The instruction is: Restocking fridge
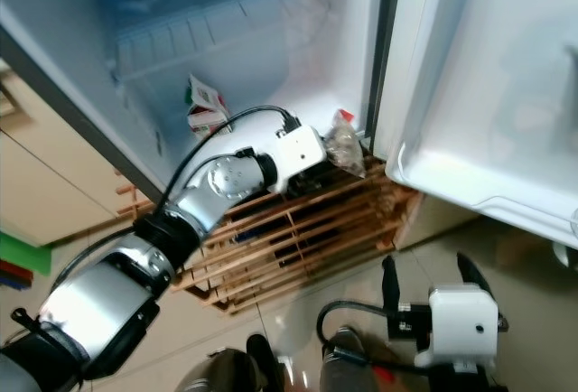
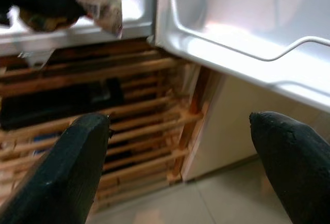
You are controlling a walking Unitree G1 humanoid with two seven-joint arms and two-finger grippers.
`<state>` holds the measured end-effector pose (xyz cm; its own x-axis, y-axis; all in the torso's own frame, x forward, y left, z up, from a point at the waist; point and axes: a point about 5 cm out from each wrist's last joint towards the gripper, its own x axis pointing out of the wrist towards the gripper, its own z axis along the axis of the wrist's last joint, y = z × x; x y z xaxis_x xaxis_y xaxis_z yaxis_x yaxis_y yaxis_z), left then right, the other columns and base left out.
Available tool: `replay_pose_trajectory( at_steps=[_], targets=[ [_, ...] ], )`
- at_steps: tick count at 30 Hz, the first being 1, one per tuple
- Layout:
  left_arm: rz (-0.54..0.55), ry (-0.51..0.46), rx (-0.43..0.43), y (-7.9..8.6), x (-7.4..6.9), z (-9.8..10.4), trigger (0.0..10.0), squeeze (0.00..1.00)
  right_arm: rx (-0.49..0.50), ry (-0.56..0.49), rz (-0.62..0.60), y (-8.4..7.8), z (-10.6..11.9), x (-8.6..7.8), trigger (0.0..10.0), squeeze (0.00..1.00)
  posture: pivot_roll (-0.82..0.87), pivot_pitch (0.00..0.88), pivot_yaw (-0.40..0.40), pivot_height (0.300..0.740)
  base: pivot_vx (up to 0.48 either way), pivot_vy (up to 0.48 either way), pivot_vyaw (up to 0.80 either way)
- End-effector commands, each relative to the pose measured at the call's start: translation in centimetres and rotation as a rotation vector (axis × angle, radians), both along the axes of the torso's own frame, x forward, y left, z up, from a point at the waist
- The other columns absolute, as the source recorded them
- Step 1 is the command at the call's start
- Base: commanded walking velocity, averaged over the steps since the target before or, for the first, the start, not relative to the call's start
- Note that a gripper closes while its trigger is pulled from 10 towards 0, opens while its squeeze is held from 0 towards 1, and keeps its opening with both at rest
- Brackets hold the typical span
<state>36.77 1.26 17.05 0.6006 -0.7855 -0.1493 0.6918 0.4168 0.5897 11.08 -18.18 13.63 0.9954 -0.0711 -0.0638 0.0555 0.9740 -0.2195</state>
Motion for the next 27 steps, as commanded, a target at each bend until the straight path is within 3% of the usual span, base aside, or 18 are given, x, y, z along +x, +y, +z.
replay_pose_trajectory(
  at_steps=[1, 3, 5, 7, 9, 18, 19, 20, 24, 27],
  targets=[
    [0.01, -0.063, -0.008, 0.8, 0.5, 1.2, 10.0, 0.0, 0.005, -0.001, 0.023, 0.5, 0.7, -0.5, 10.0, 0.0, -0.35, 0.377, 0.19, 0.74, 0.0, 0.0, 0.0],
    [0.059, -0.16, -0.026, 2.2, 1.6, 3.6, 10.0, 0.0, 0.001, 0.027, -0.005, 0.2, 0.9, -1.2, 10.0, 0.0, -0.34, 0.399, 0.19, 0.74, 0.0, 0.0, 0.0],
    [0.072, -0.186, -0.027, 2.6, 1.9, 4.3, 10.0, 0.0, 0.001, 0.036, -0.012, 0.2, 0.9, -1.5, 10.0, 0.0, -0.34, 0.404, 0.19, 0.74, 0.0, 0.0, 0.0],
    [0.109, -0.307, 0.019, 3.3, 2.3, 5.4, 10.0, 0.0, -0.002, 0.066, 0.007, 0.5, 1.1, -2.3, 10.0, 0.0, -0.33, 0.425, 0.19, 0.74, 0.0, 0.0, 0.0],
    [0.109, -0.307, 0.019, 3.3, 2.3, 5.4, 10.0, 0.0, -0.002, 0.066, 0.007, 0.5, 1.1, -2.3, 10.0, 0.0, -0.33, 0.425, 0.19, 0.74, 0.0, 0.0, 0.0],
    [0.254, -0.673, 0.331, 5.1, 3.3, 5.4, 10.0, 0.0, 0.01, 0.1, 0.0, 1.3, 1.4, -3.4, 10.0, 0.0, -0.34, 0.448, 0.199, 0.74, 0.0, 0.0, 0.0],
    [0.247, -0.698, 0.363, 5.0, 3.3, 5.1, 10.0, 0.57, 0.01, 0.103, 0.001, 1.4, 1.4, -3.5, 10.0, 0.0, -0.34, 0.451, 0.197, 0.74, 0.0, 0.0, 0.0],
    [0.248, -0.715, 0.391, 5.1, 3.3, 4.8, 10.0, 1.0, 0.01, 0.106, 0.003, 1.4, 1.4, -3.6, 10.0, 0.0, -0.34, 0.452, 0.198, 0.74, 0.0, 0.0, 0.0],
    [0.285, -0.899, 0.449, 5.3, 3.5, 5.9, 10.0, 1.0, -0.003, 0.102, -0.007, 1.3, 1.7, -3.6, 10.0, 0.0, -0.36, 0.446, 0.194, 0.74, 0.0, 0.0, 0.0],
    [0.297, -0.957, 0.455, 5.4, 3.6, 6.5, 10.0, 1.0, -0.004, 0.103, -0.011, 1.2, 1.6, -3.6, 10.0, 0.0, -0.36, 0.446, 0.194, 0.74, 0.0, 0.0, 0.0]
  ],
)
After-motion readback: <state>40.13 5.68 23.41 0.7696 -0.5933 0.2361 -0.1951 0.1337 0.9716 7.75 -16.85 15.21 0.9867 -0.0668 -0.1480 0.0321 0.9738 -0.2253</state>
